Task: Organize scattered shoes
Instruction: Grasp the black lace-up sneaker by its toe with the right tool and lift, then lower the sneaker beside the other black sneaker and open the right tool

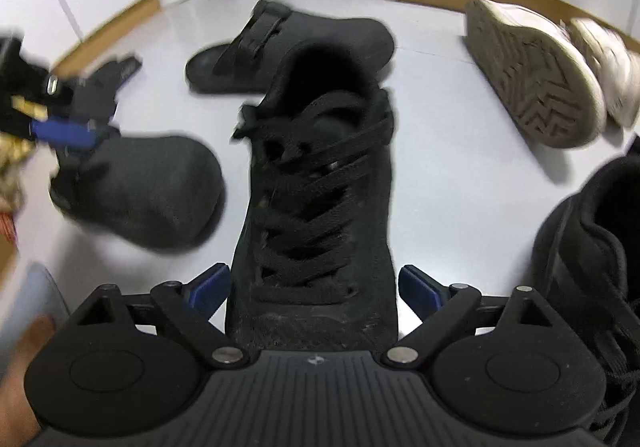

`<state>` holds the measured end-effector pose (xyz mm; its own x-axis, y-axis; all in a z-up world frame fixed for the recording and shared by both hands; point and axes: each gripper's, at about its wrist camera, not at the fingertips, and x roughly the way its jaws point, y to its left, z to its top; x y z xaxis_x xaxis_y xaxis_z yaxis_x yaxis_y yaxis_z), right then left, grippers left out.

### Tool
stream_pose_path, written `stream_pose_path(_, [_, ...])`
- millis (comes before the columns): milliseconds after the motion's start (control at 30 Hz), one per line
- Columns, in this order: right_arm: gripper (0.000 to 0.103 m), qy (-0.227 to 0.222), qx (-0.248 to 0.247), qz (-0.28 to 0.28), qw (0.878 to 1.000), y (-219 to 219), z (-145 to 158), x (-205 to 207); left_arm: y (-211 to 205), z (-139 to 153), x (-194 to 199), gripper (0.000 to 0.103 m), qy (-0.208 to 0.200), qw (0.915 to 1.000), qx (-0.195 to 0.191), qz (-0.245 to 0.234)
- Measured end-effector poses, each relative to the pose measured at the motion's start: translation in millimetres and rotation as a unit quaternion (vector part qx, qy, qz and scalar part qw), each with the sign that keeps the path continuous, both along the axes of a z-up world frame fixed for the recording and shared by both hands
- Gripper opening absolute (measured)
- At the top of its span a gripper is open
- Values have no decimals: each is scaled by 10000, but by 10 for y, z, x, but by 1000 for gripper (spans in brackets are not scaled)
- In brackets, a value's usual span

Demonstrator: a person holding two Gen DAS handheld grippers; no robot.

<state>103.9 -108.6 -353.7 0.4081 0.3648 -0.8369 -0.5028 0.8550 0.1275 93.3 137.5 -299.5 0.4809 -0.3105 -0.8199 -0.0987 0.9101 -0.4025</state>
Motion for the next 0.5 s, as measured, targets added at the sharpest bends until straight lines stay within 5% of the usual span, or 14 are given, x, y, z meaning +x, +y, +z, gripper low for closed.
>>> stream_pose_path(200, [77,-176,-240,-125,9995,26,-13,-93,-11,-26,-5,93,69,10000,-1,3])
stream_pose_path(500, [77,28,-309,-944,9950,-88,-20,-254,-12,-39,14,93,47,10000,-7,23])
